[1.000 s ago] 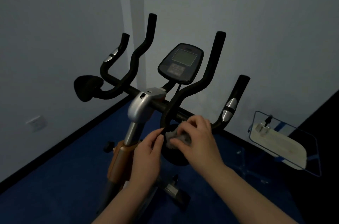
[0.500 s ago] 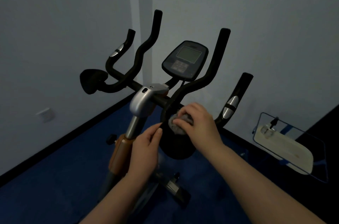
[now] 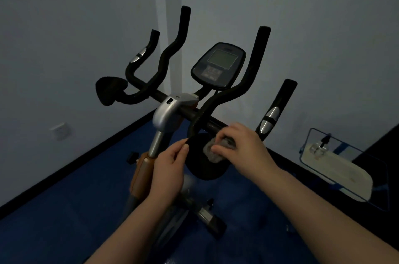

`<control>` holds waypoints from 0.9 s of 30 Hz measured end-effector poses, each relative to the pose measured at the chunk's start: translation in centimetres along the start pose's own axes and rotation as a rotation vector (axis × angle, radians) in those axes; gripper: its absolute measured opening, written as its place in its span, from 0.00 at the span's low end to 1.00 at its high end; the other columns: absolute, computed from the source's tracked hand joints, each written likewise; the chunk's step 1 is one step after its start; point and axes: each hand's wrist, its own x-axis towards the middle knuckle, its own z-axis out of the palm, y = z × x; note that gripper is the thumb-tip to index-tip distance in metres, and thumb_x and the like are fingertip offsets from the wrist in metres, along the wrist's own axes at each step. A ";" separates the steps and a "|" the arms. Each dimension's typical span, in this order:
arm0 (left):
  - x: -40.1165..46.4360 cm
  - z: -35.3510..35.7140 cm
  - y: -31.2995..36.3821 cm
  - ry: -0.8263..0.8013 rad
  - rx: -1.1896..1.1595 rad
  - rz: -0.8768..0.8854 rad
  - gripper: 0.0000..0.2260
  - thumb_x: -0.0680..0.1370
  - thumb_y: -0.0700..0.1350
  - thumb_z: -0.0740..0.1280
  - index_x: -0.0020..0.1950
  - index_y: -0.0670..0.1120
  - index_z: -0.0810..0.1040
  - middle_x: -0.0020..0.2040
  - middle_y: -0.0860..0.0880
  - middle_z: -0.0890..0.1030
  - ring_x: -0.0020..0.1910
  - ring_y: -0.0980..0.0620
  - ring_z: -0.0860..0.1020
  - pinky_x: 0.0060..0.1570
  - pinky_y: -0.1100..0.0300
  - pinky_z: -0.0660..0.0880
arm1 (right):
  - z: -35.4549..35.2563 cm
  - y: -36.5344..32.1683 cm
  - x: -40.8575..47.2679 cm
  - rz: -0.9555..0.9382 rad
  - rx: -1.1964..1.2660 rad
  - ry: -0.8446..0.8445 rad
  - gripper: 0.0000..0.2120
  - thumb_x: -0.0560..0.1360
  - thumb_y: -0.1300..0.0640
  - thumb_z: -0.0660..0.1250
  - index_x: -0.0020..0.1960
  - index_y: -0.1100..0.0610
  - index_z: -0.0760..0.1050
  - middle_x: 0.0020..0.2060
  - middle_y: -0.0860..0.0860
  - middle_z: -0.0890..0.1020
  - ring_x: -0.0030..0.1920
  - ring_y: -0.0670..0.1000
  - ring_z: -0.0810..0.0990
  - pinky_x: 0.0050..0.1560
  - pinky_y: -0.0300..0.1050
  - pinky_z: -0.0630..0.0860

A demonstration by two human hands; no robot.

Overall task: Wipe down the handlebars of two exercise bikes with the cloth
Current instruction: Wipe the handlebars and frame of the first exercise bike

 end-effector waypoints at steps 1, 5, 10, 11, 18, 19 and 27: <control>0.0 0.0 0.0 0.005 0.009 -0.001 0.10 0.80 0.41 0.61 0.57 0.50 0.79 0.45 0.62 0.79 0.42 0.77 0.76 0.40 0.81 0.69 | -0.5 0.0 -0.5 0.012 0.003 -0.032 0.06 0.70 0.50 0.74 0.43 0.49 0.78 0.44 0.45 0.75 0.45 0.43 0.73 0.43 0.35 0.70; -0.1 0.3 -0.2 0.038 -0.006 -0.011 0.12 0.80 0.41 0.61 0.50 0.58 0.78 0.43 0.62 0.80 0.42 0.75 0.77 0.39 0.79 0.71 | -0.7 -0.9 1.2 -0.006 -0.078 -0.059 0.08 0.69 0.49 0.74 0.43 0.50 0.78 0.43 0.46 0.74 0.45 0.44 0.72 0.42 0.38 0.66; 0.0 0.1 -0.2 0.023 -0.036 -0.026 0.12 0.80 0.40 0.61 0.50 0.57 0.78 0.43 0.61 0.81 0.42 0.72 0.78 0.39 0.77 0.73 | 1.9 -1.5 -0.2 -0.058 -0.229 0.107 0.09 0.68 0.52 0.75 0.43 0.54 0.77 0.42 0.48 0.74 0.47 0.48 0.72 0.43 0.43 0.71; 0.0 0.0 -0.2 0.009 -0.045 -0.035 0.11 0.80 0.40 0.62 0.51 0.56 0.79 0.42 0.61 0.81 0.42 0.72 0.78 0.39 0.77 0.73 | 1.9 -1.4 -1.2 -0.098 -0.261 0.094 0.09 0.67 0.52 0.75 0.43 0.54 0.78 0.42 0.48 0.75 0.47 0.49 0.72 0.44 0.44 0.72; 0.3 -0.7 -0.5 -0.002 -0.162 -0.157 0.10 0.79 0.40 0.63 0.52 0.53 0.80 0.43 0.58 0.83 0.39 0.66 0.81 0.38 0.71 0.76 | 1.5 -1.3 1.1 -0.056 -0.164 0.160 0.08 0.66 0.51 0.76 0.41 0.51 0.79 0.39 0.47 0.77 0.44 0.49 0.75 0.47 0.46 0.70; 0.3 -0.7 -0.7 -0.003 -0.182 -0.181 0.10 0.79 0.39 0.63 0.52 0.52 0.80 0.44 0.56 0.84 0.40 0.65 0.81 0.38 0.69 0.76 | 2.0 -1.3 0.6 -0.058 -0.202 0.190 0.09 0.65 0.51 0.77 0.42 0.51 0.79 0.39 0.47 0.78 0.44 0.49 0.75 0.48 0.45 0.68; 0.0 -1.1 -1.8 -0.014 -0.211 -0.249 0.09 0.79 0.42 0.63 0.55 0.48 0.81 0.47 0.51 0.85 0.41 0.58 0.82 0.45 0.58 0.78 | 1.3 -2.6 1.6 -0.022 0.005 0.124 0.09 0.66 0.48 0.76 0.42 0.49 0.79 0.42 0.45 0.78 0.44 0.45 0.76 0.44 0.41 0.73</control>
